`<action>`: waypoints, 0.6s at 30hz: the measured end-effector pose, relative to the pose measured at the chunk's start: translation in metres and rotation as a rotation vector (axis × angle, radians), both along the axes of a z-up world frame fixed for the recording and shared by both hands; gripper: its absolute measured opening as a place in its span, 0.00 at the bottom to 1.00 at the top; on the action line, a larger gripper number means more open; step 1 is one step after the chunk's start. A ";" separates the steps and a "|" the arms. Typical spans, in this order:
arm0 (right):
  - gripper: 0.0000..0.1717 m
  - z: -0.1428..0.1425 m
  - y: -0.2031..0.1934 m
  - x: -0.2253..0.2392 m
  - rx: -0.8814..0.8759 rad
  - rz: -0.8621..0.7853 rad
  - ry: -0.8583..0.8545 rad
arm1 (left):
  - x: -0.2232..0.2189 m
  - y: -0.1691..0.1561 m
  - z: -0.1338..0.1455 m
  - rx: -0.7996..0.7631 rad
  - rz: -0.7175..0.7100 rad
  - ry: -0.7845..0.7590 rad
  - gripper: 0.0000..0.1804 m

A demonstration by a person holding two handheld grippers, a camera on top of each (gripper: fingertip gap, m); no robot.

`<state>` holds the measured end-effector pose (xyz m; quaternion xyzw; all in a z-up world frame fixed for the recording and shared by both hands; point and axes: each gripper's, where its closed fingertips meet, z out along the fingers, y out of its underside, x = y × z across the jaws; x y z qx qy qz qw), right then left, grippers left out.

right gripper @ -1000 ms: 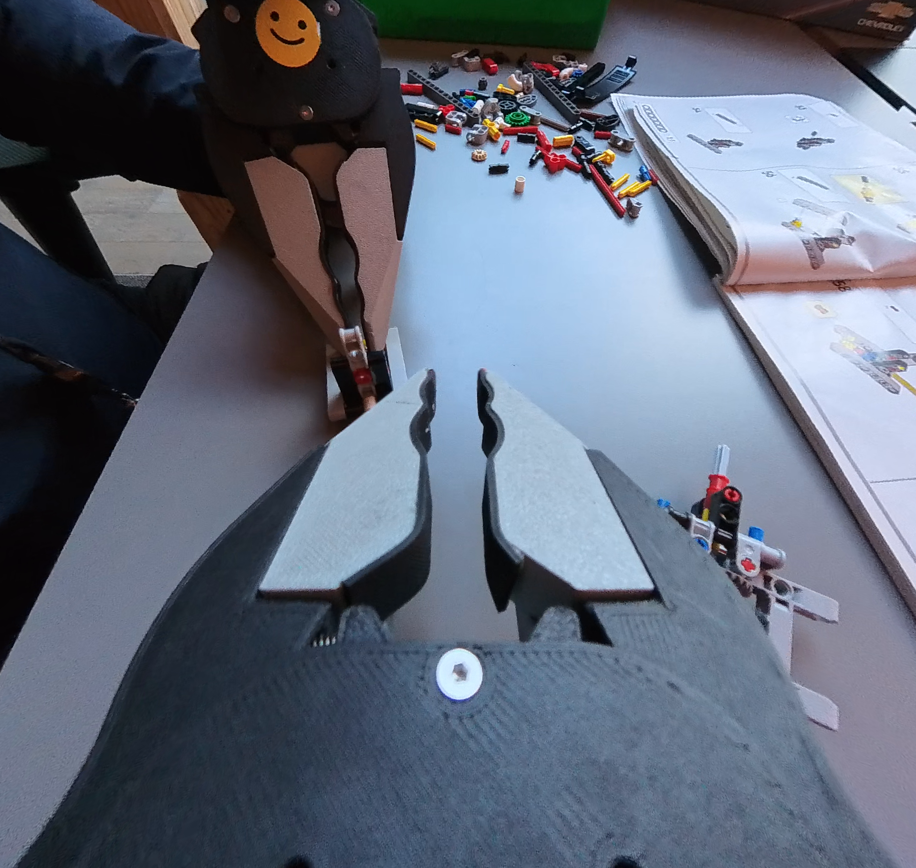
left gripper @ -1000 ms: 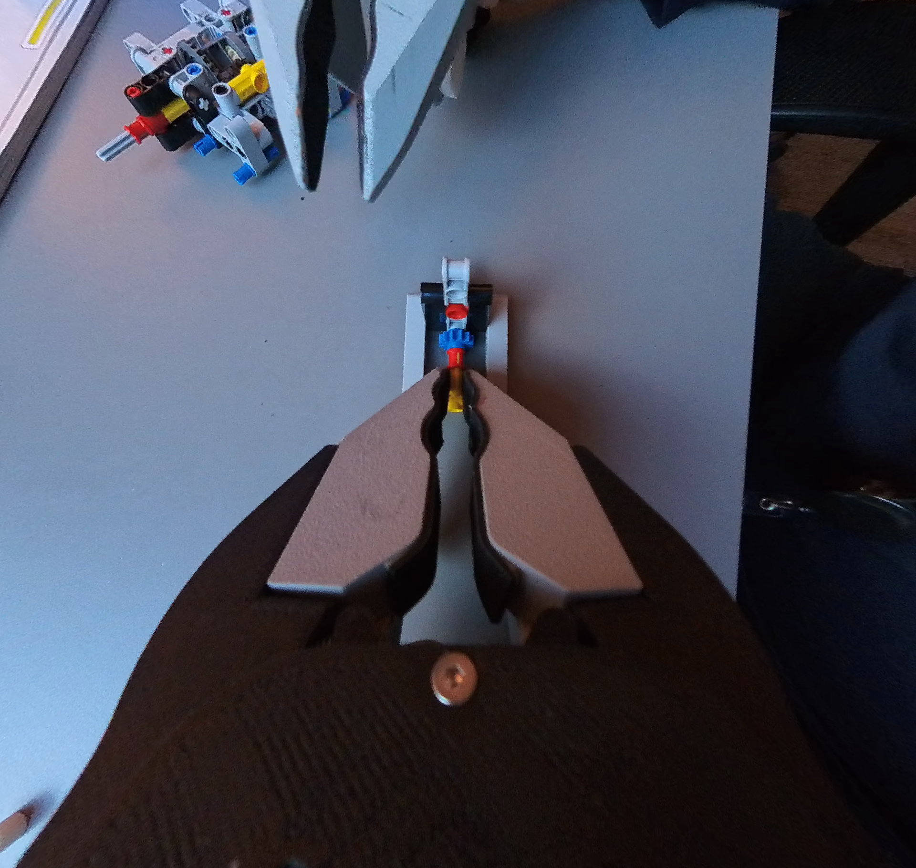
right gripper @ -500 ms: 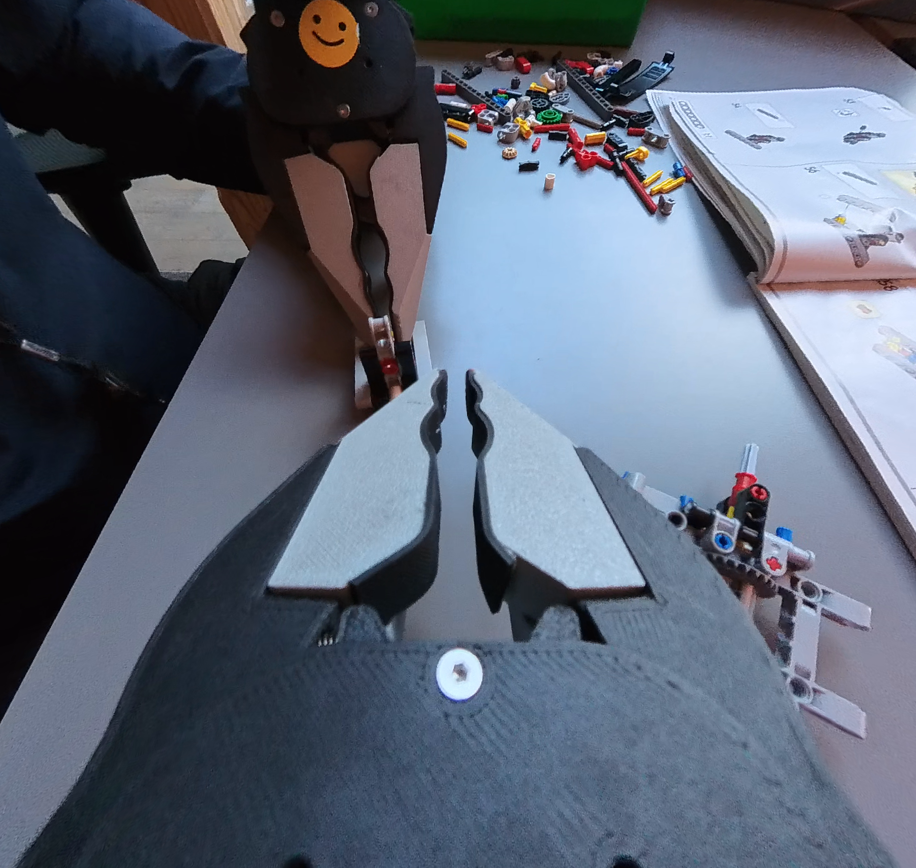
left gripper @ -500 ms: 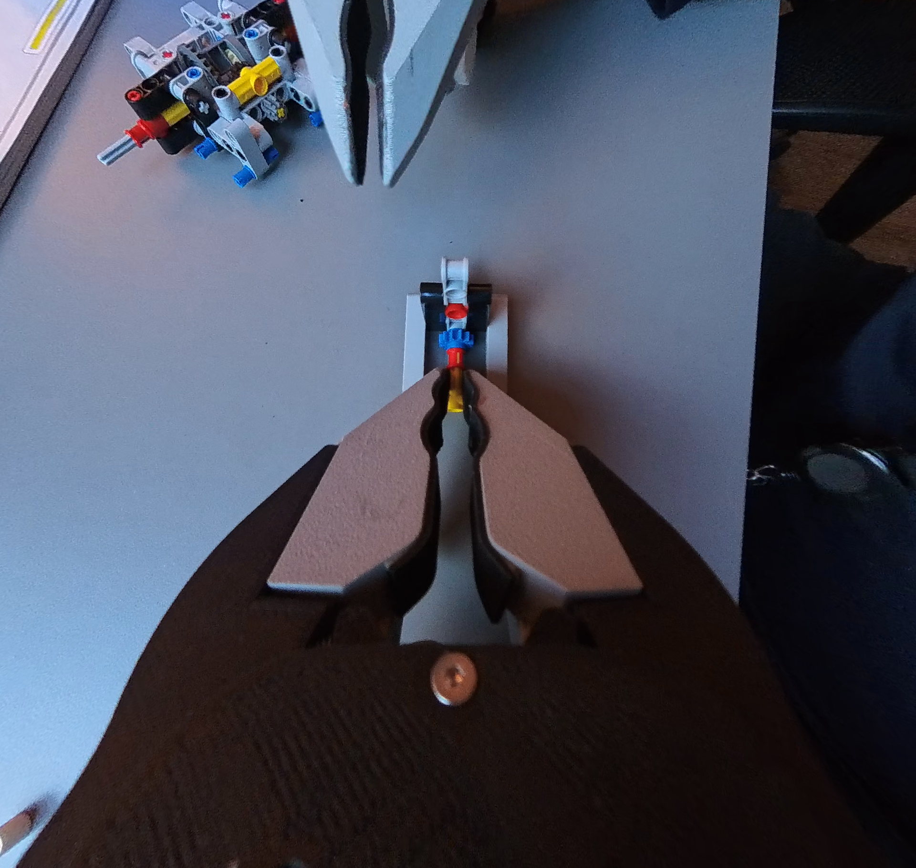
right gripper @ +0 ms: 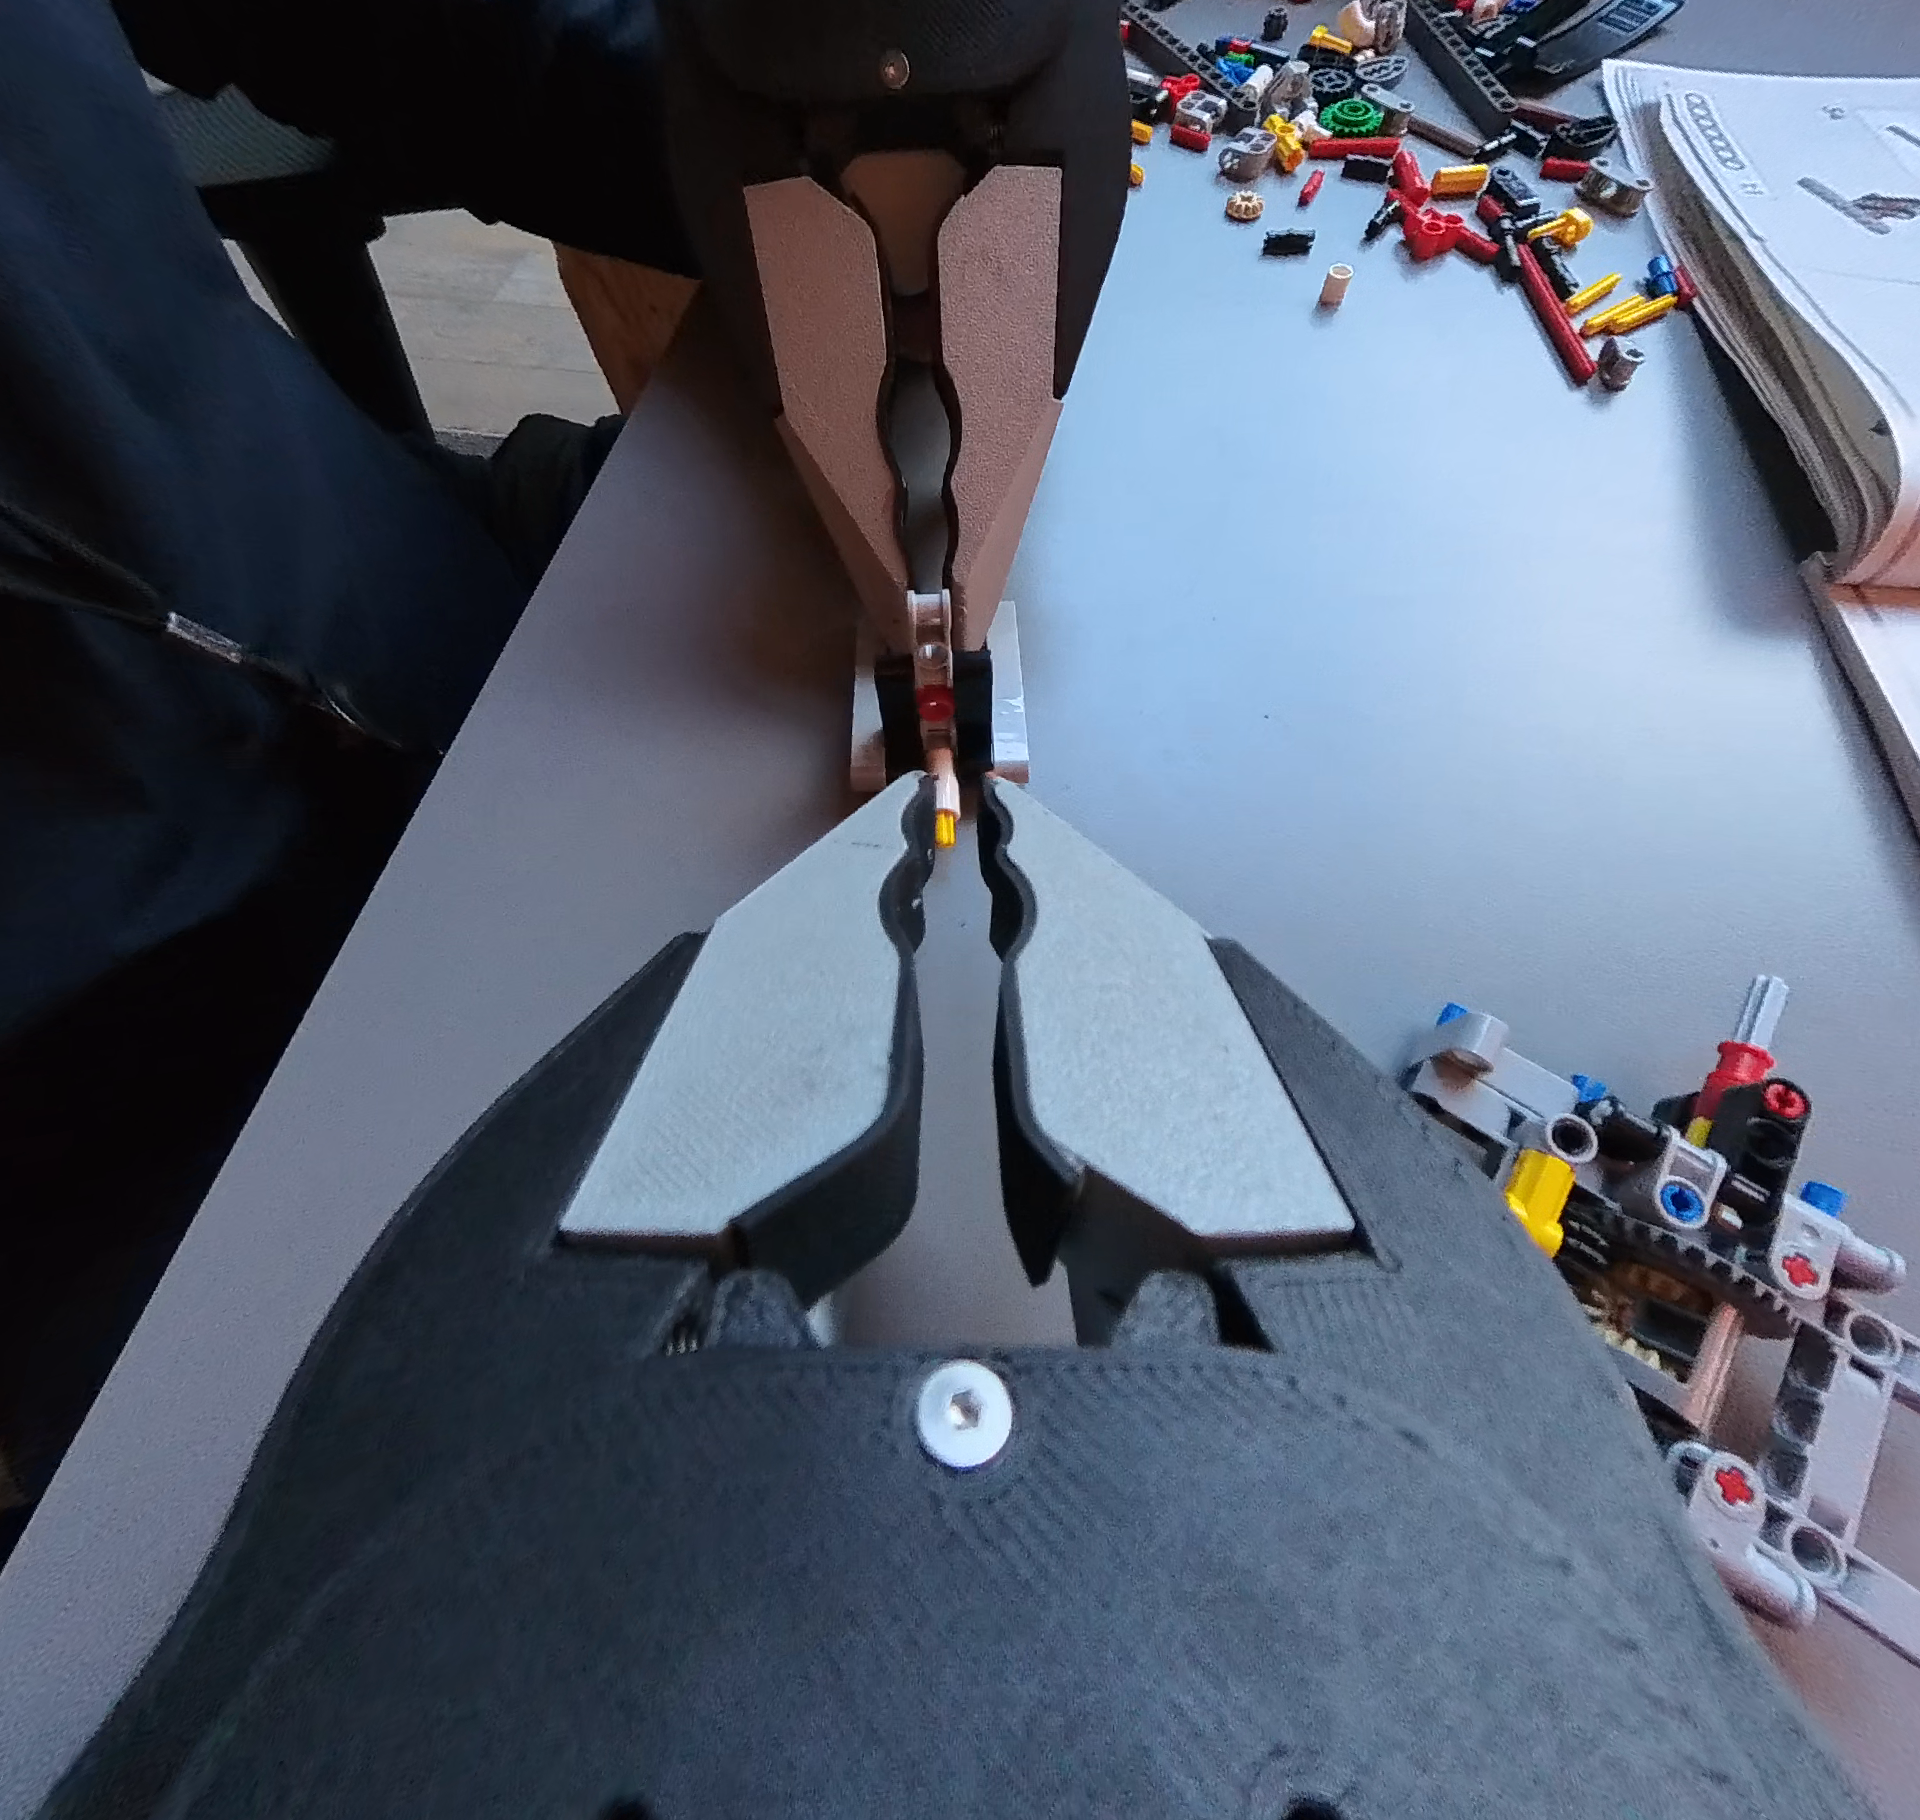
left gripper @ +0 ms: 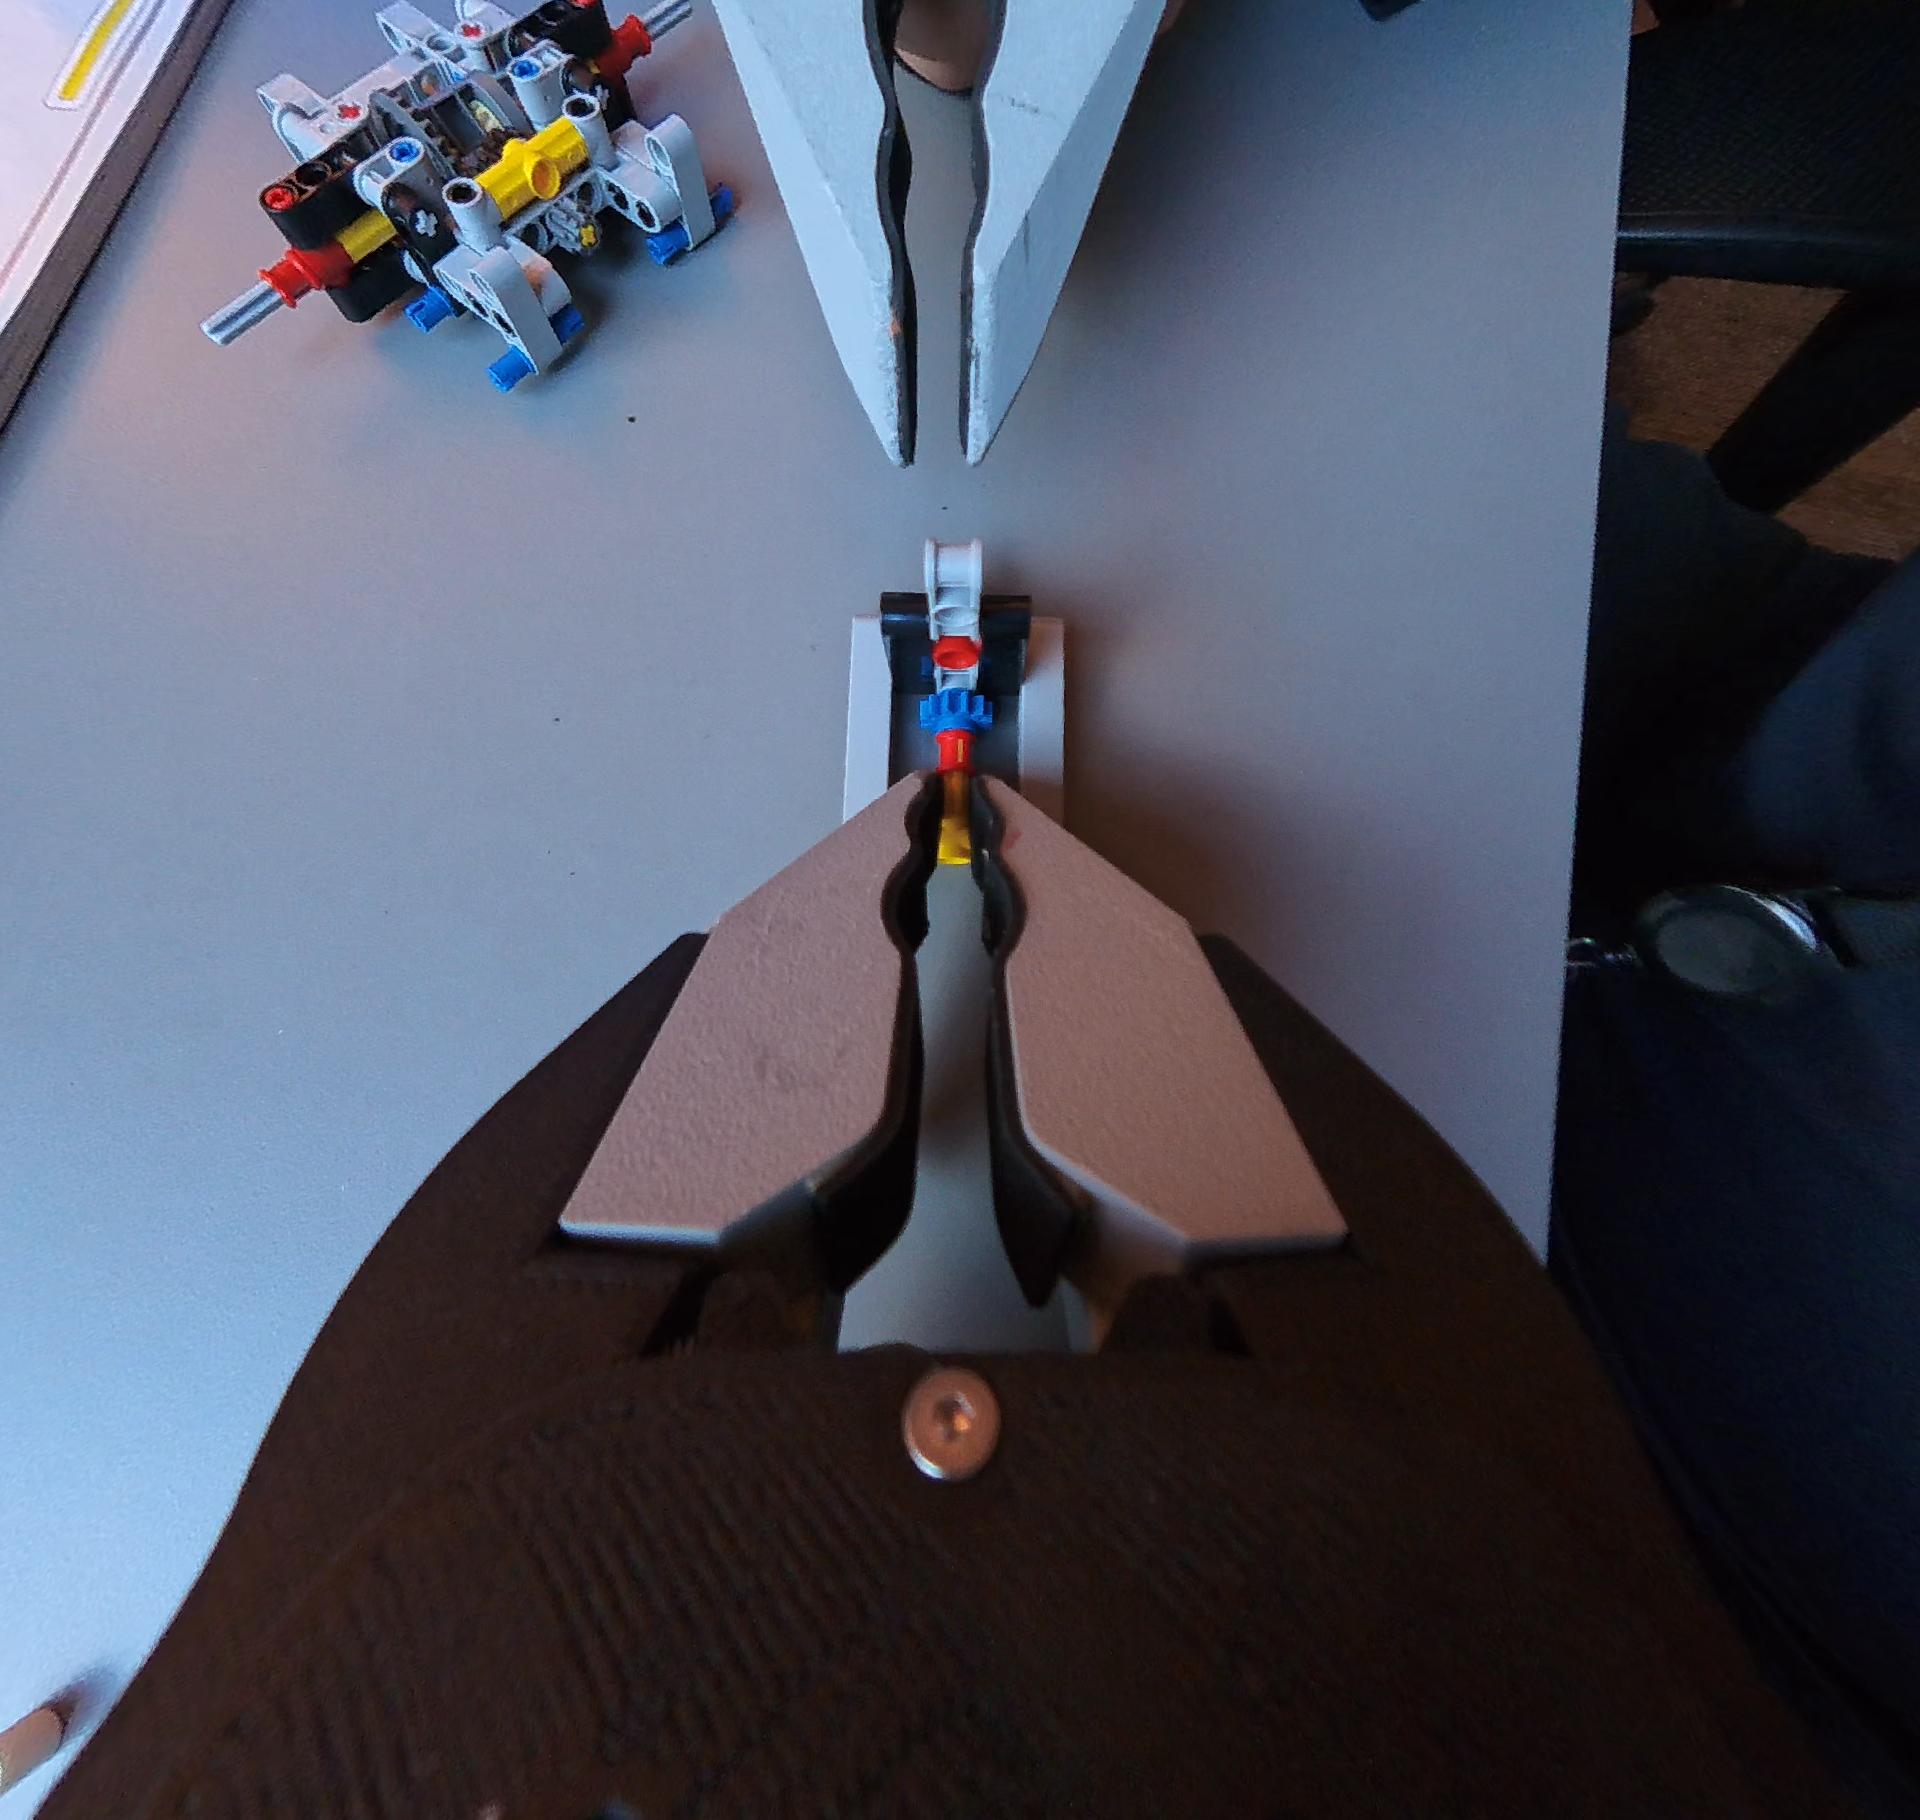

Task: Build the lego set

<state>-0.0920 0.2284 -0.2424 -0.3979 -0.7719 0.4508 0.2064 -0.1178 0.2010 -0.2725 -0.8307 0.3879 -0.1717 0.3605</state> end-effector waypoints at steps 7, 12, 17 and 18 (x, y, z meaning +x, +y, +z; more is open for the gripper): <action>0.03 0.002 0.002 -0.001 -0.013 -0.007 0.006 | 0.000 0.000 0.000 -0.014 0.000 -0.011 0.01; 0.02 0.001 0.002 0.002 -0.013 0.002 -0.001 | 0.000 0.000 0.000 -0.007 0.000 -0.005 0.01; 0.02 -0.007 -0.003 0.005 0.028 0.029 -0.038 | 0.000 0.000 0.000 -0.009 0.000 -0.006 0.01; 0.03 -0.009 -0.004 0.005 0.040 0.029 -0.041 | 0.000 0.000 0.000 -0.009 0.000 -0.006 0.01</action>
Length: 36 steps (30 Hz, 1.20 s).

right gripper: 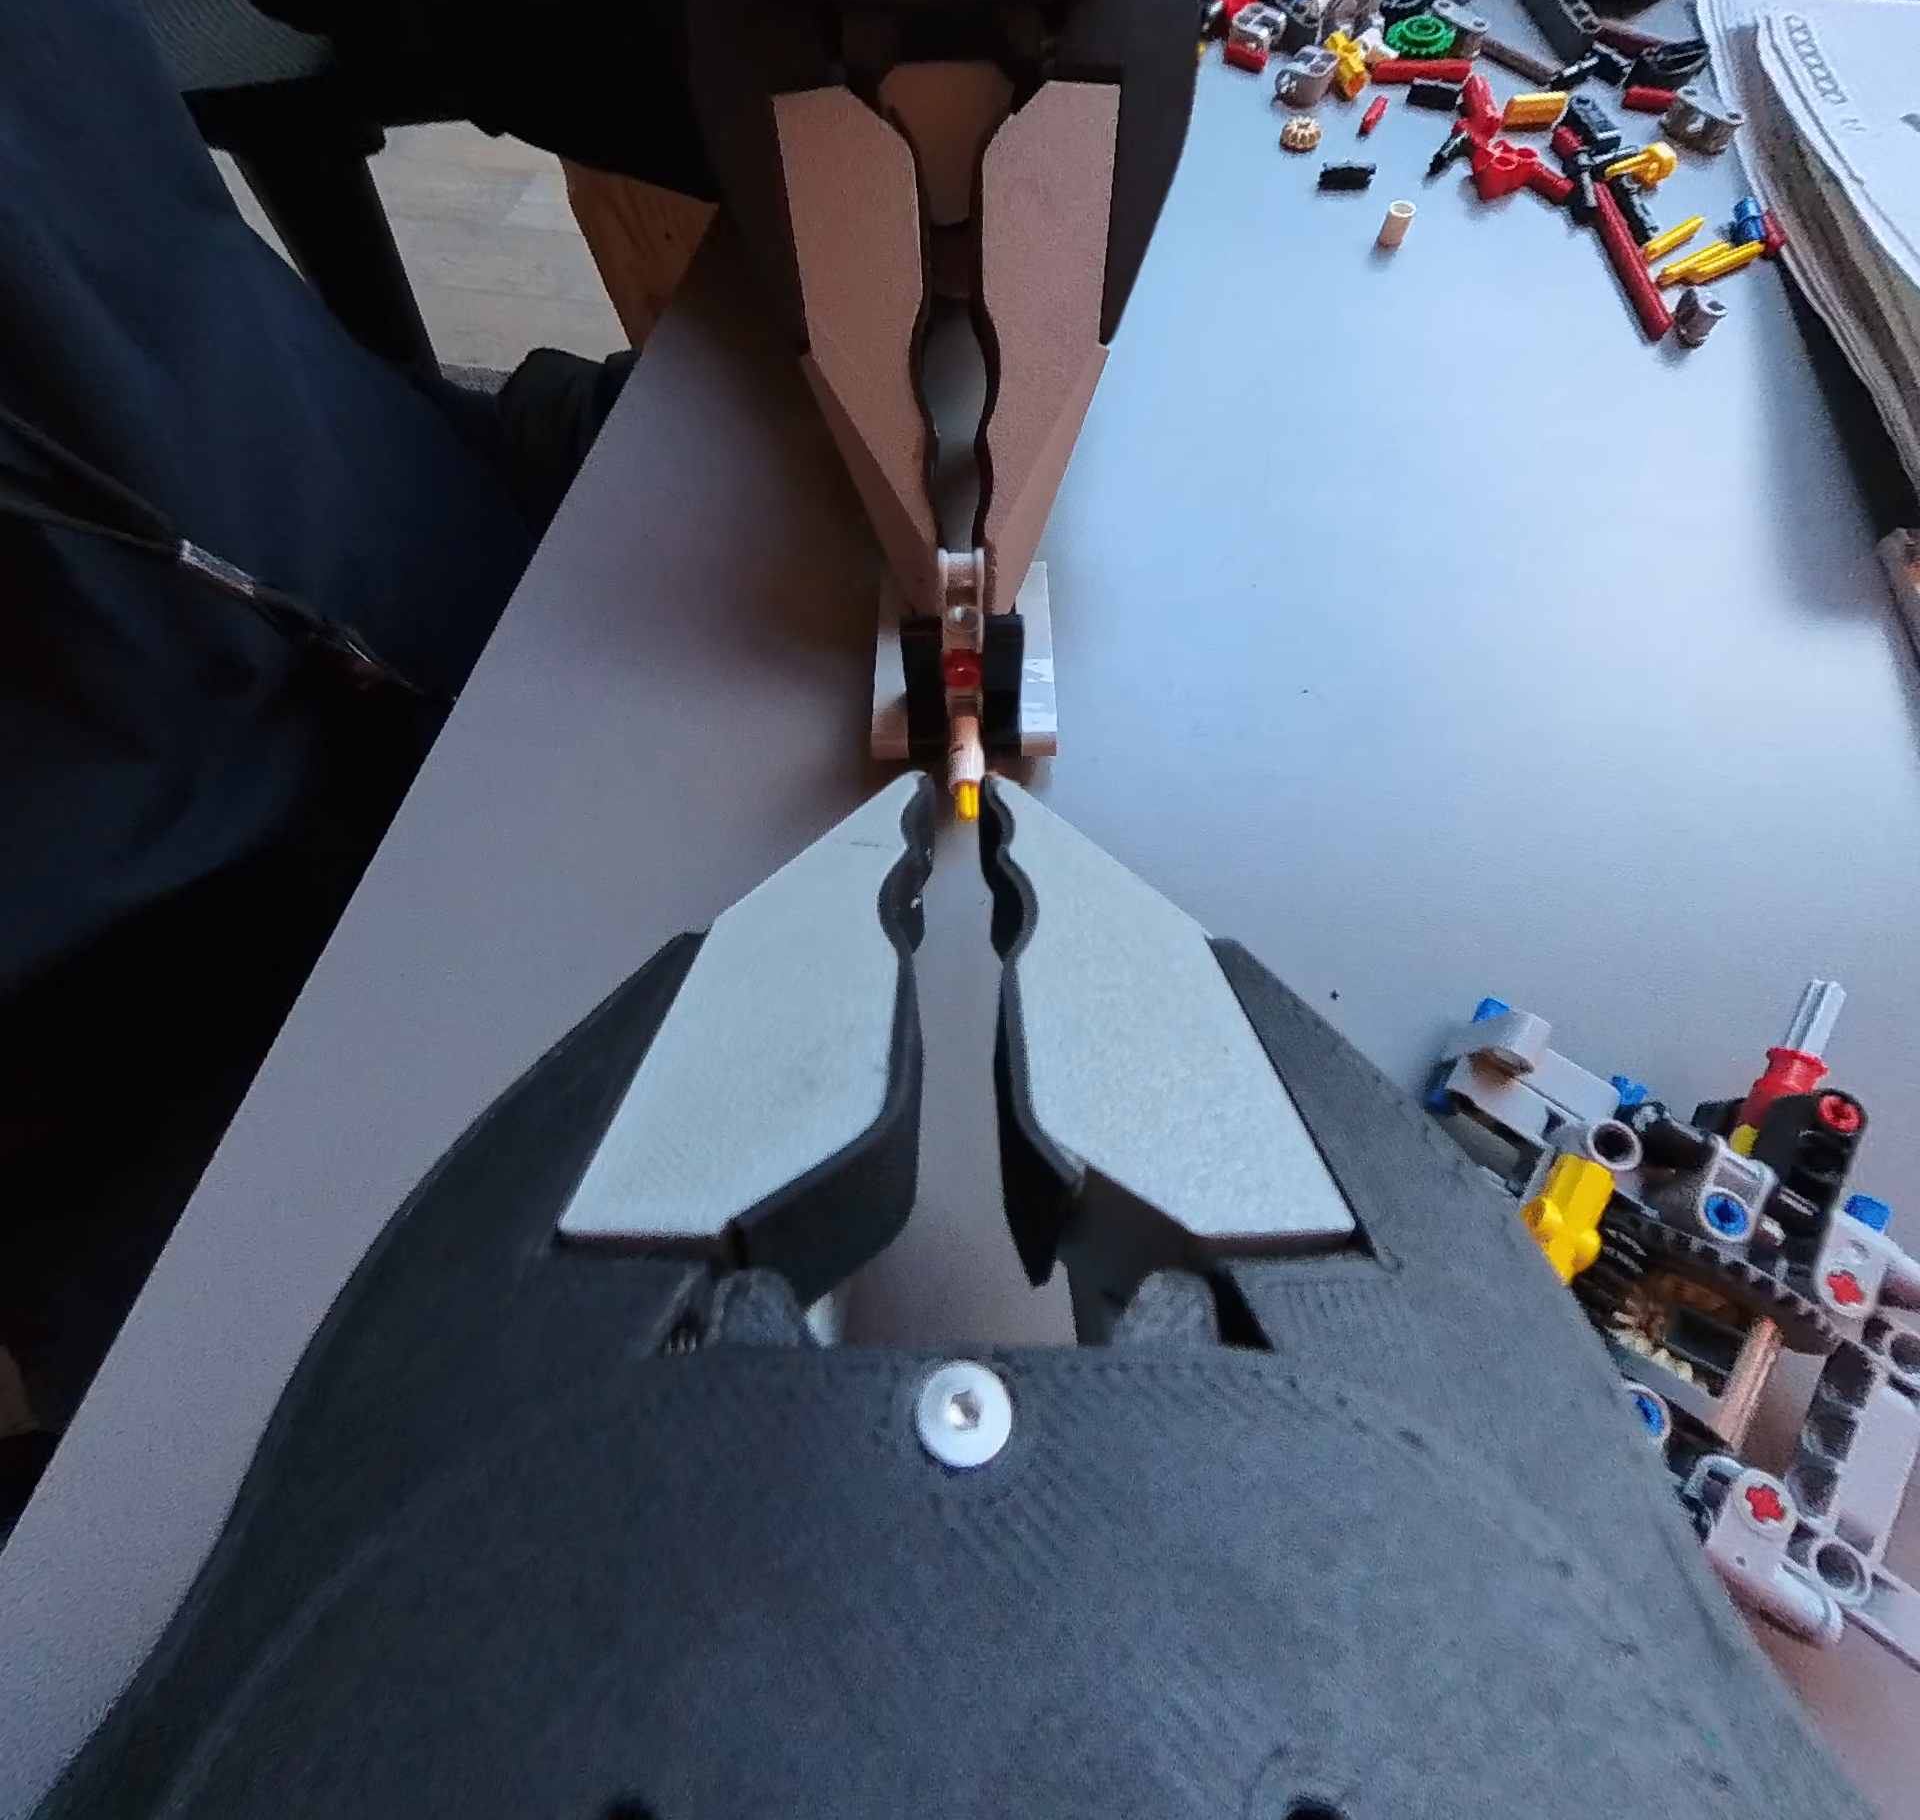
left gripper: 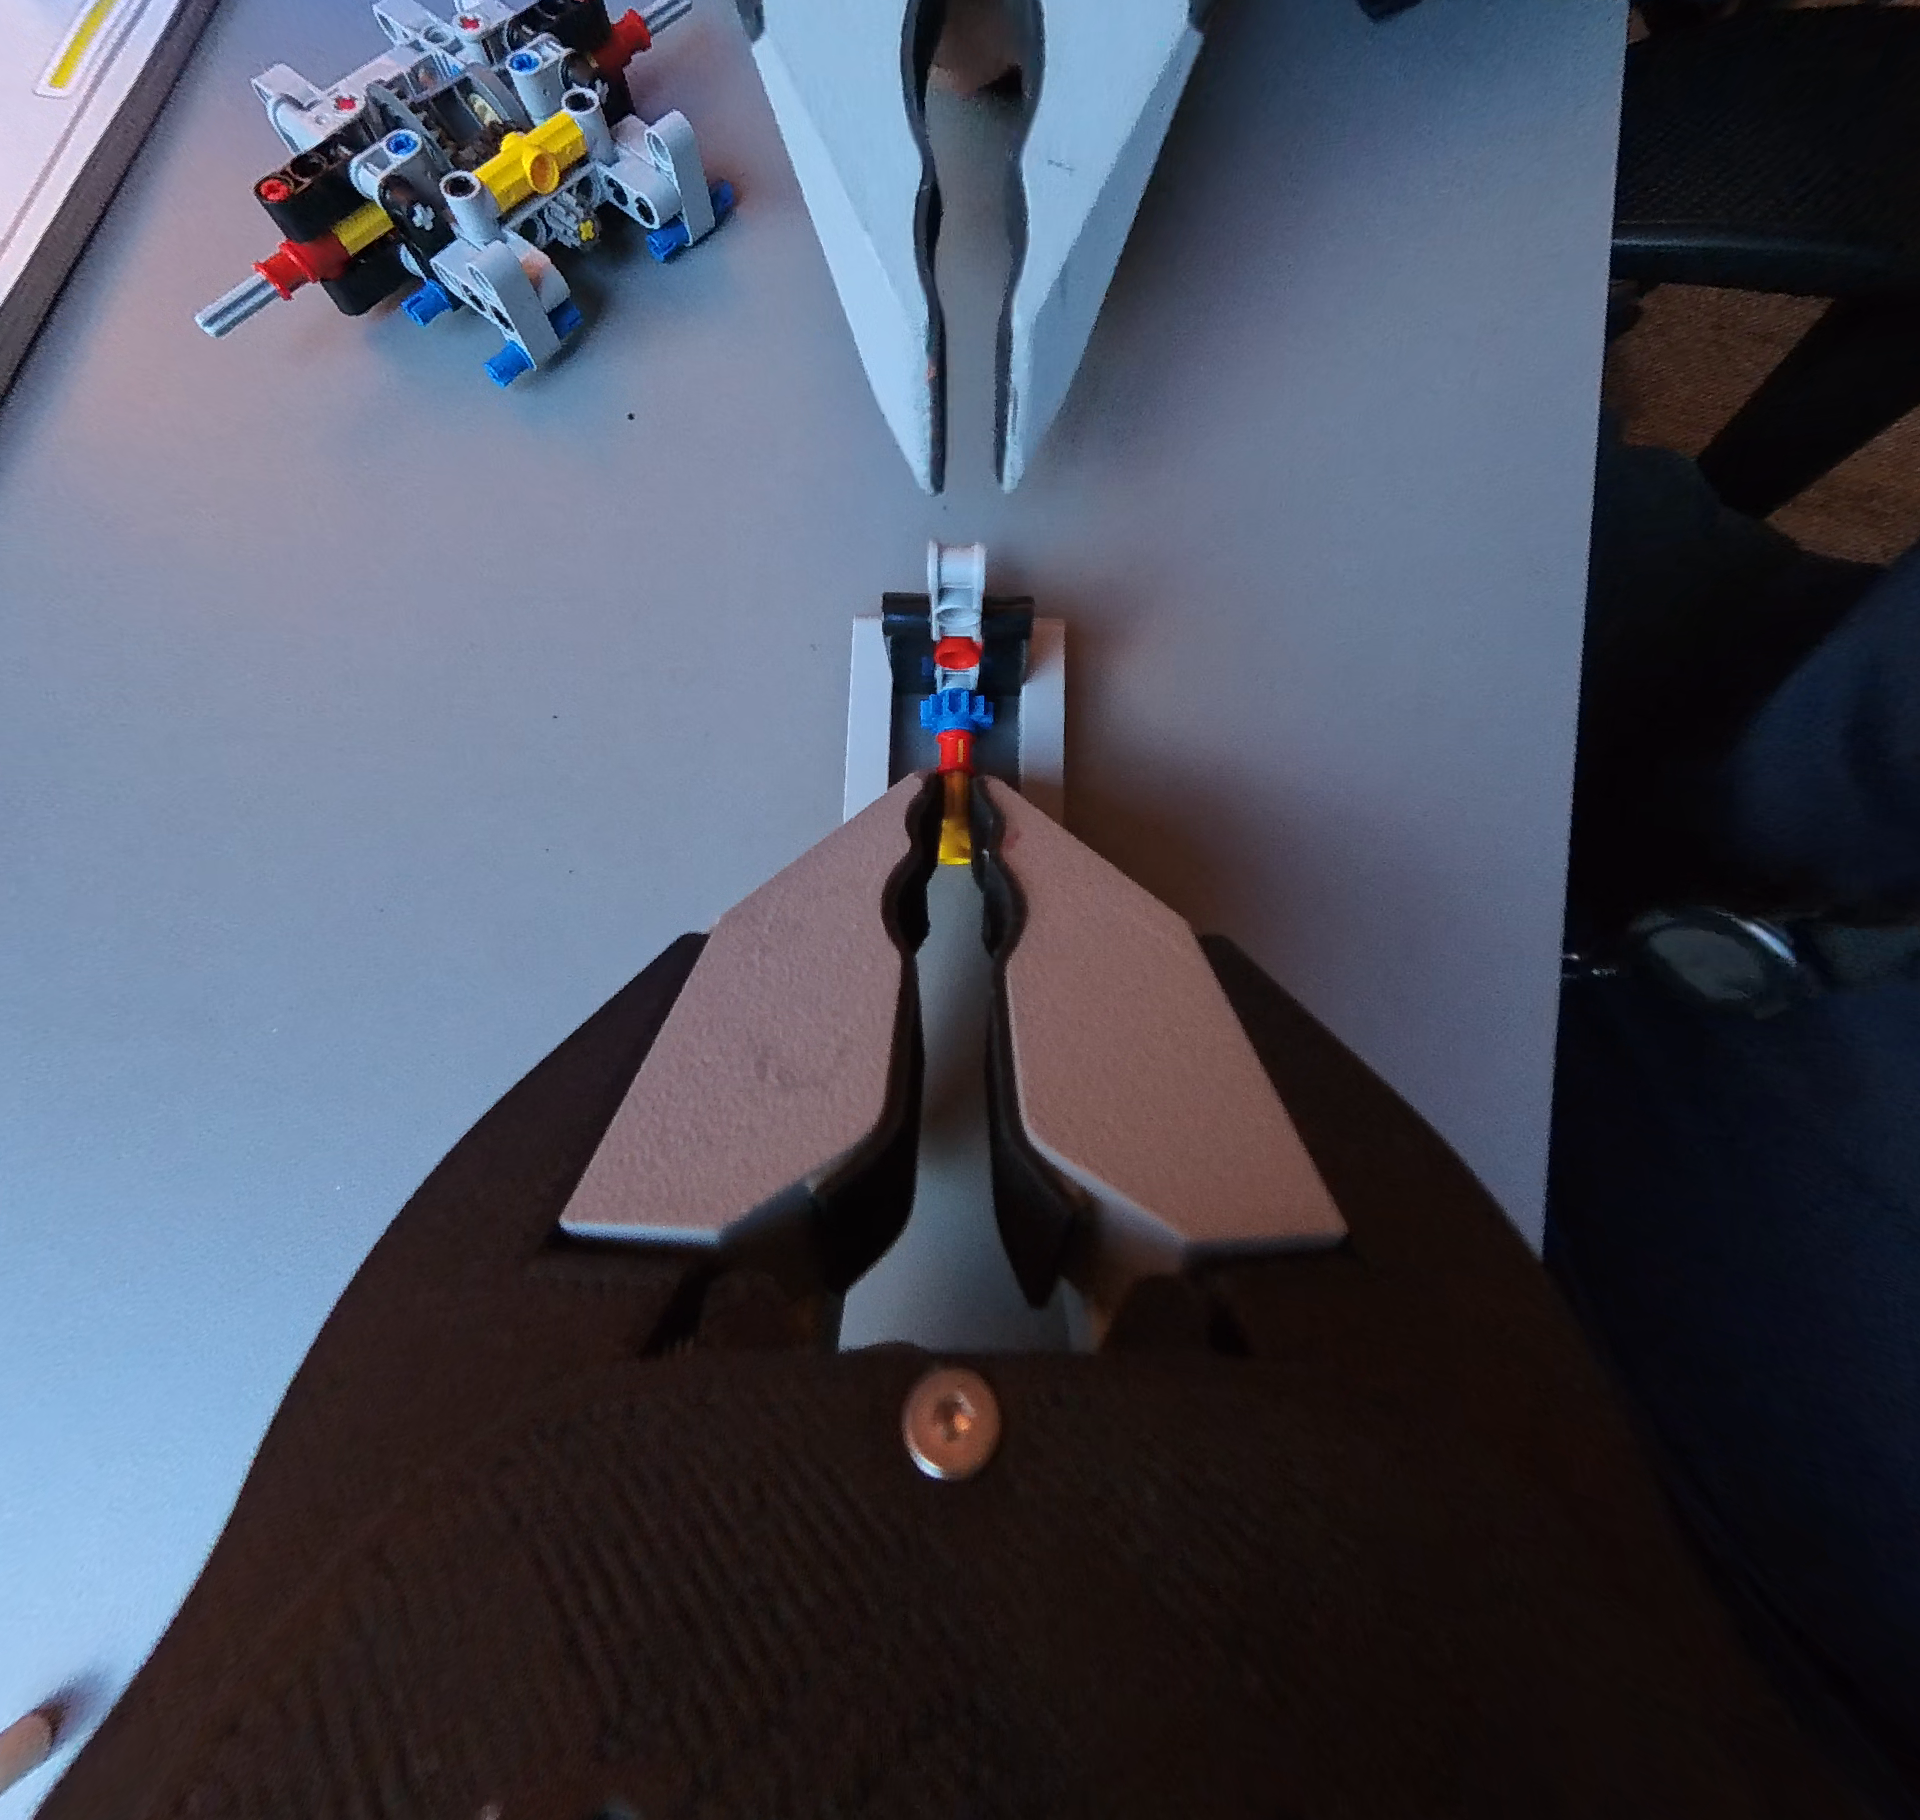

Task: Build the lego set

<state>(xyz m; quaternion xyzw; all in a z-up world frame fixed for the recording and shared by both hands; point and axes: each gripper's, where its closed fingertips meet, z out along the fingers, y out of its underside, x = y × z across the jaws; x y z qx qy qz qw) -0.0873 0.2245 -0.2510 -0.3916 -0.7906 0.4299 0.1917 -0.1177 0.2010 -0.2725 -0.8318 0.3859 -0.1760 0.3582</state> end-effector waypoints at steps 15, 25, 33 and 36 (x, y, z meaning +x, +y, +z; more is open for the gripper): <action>0.00 -0.020 -0.001 -0.006 0.172 -0.017 -0.035 | 0.000 0.000 0.000 -0.005 0.001 -0.003 0.01; 0.00 -0.019 -0.002 -0.002 0.075 -0.005 -0.099 | 0.001 0.001 0.000 0.019 0.001 0.010 0.01; 0.00 -0.019 -0.003 0.000 0.063 0.004 -0.113 | 0.001 0.000 0.000 0.031 0.003 0.018 0.02; 0.00 -0.019 -0.004 0.001 0.054 0.010 -0.117 | 0.002 -0.001 0.000 0.038 -0.002 0.022 0.02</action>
